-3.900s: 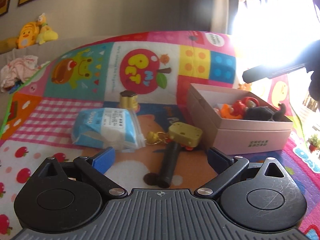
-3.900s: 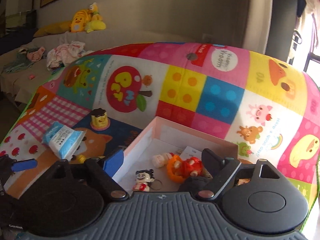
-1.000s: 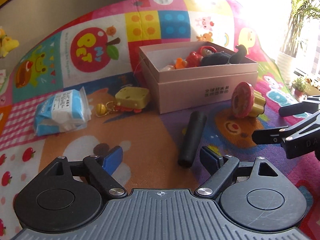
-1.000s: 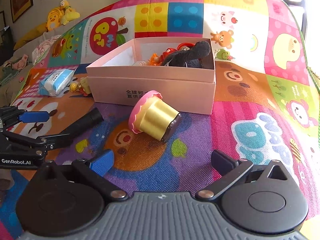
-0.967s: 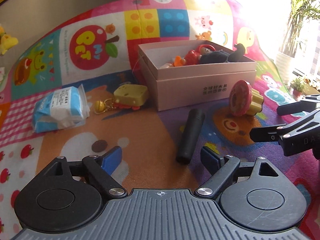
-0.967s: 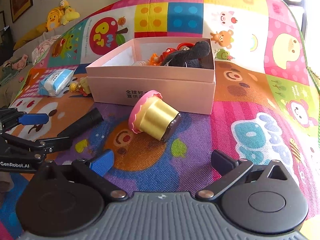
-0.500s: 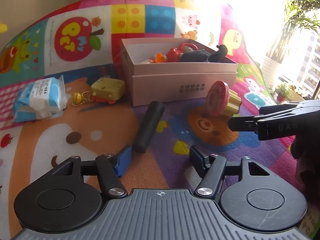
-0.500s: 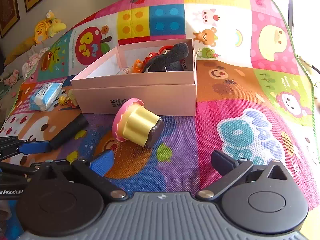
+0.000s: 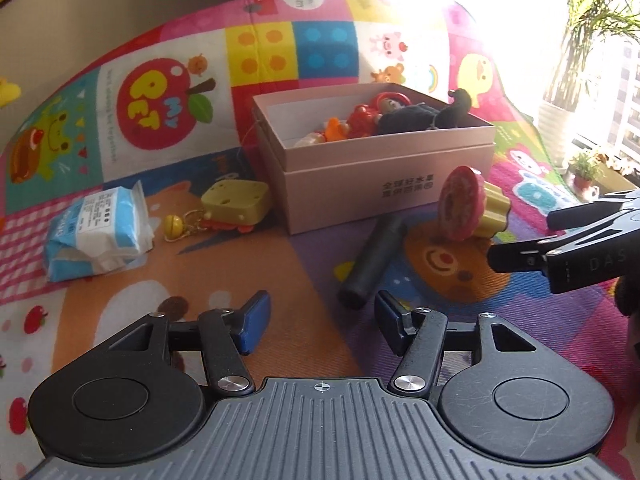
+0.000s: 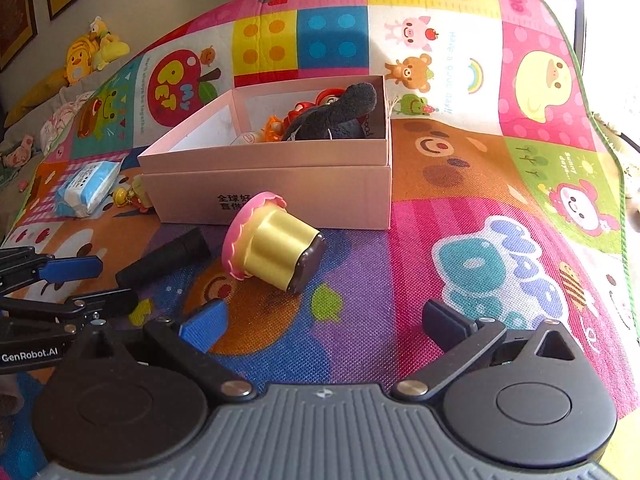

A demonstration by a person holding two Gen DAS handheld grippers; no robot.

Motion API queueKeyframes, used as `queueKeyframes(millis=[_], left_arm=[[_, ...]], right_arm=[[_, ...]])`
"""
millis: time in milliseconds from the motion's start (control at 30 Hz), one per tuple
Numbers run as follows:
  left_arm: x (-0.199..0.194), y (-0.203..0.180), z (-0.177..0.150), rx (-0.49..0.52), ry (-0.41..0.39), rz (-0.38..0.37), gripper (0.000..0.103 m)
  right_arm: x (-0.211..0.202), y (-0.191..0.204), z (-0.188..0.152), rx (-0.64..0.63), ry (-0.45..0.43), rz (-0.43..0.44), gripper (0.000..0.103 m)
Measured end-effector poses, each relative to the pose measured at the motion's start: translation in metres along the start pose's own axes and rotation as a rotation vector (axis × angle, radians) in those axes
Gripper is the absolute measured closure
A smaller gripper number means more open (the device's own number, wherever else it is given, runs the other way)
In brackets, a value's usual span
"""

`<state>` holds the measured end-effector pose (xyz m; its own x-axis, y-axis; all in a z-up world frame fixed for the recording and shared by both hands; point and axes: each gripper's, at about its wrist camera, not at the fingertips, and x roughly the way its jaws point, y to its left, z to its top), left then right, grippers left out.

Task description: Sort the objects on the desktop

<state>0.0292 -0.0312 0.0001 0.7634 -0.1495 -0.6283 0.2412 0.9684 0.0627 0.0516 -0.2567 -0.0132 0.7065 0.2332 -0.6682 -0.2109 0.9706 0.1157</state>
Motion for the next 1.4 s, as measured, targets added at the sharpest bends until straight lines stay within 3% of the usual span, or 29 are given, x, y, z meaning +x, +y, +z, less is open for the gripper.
queueKeyframes(millis=[200,300,400,500,700,867,1000,1167,1267,1300,1333,1400], left_arm=[[0.008,0.026,0.005,-0.098,-0.027,0.162,0.021],[0.008,0.031,0.006,-0.151,-0.015,0.097,0.019],[0.004,0.015,0.004,-0.094,-0.034,0.032,0.008],[0.005,0.003,0.003,-0.051,-0.027,0.009,0.008],[0.002,0.004,0.004,-0.056,-0.023,0.015,0.006],[0.003,0.006,0.002,-0.062,-0.012,0.015,0.004],[0.002,0.005,0.000,-0.063,-0.009,0.013,0.003],[0.003,0.008,0.000,-0.079,-0.010,0.009,0.003],[0.002,0.008,0.000,-0.083,-0.010,0.008,0.003],[0.003,0.008,-0.001,-0.084,-0.009,0.008,0.003],[0.003,0.008,-0.001,-0.083,-0.009,0.008,0.003],[0.002,0.007,-0.001,-0.082,-0.009,0.010,0.003]], right_arm=[[0.001,0.001,0.001,-0.003,0.003,-0.003,0.000],[0.001,0.000,0.000,-0.004,0.003,-0.004,0.000],[0.000,-0.001,0.000,-0.002,-0.001,-0.001,0.000],[-0.002,0.004,0.003,-0.033,-0.009,0.002,0.000],[-0.007,0.018,0.026,-0.059,-0.084,0.020,0.001],[0.003,0.038,0.033,-0.145,-0.109,-0.021,0.017],[0.008,0.032,0.037,-0.110,-0.059,-0.007,0.049],[-0.001,0.005,0.040,0.036,-0.040,0.038,0.050],[-0.007,-0.011,0.038,0.138,-0.005,0.137,0.050],[-0.007,-0.015,0.036,0.175,0.013,0.182,0.053],[-0.006,-0.018,0.035,0.196,0.023,0.215,0.063],[-0.005,-0.021,0.033,0.229,0.042,0.254,0.064]])
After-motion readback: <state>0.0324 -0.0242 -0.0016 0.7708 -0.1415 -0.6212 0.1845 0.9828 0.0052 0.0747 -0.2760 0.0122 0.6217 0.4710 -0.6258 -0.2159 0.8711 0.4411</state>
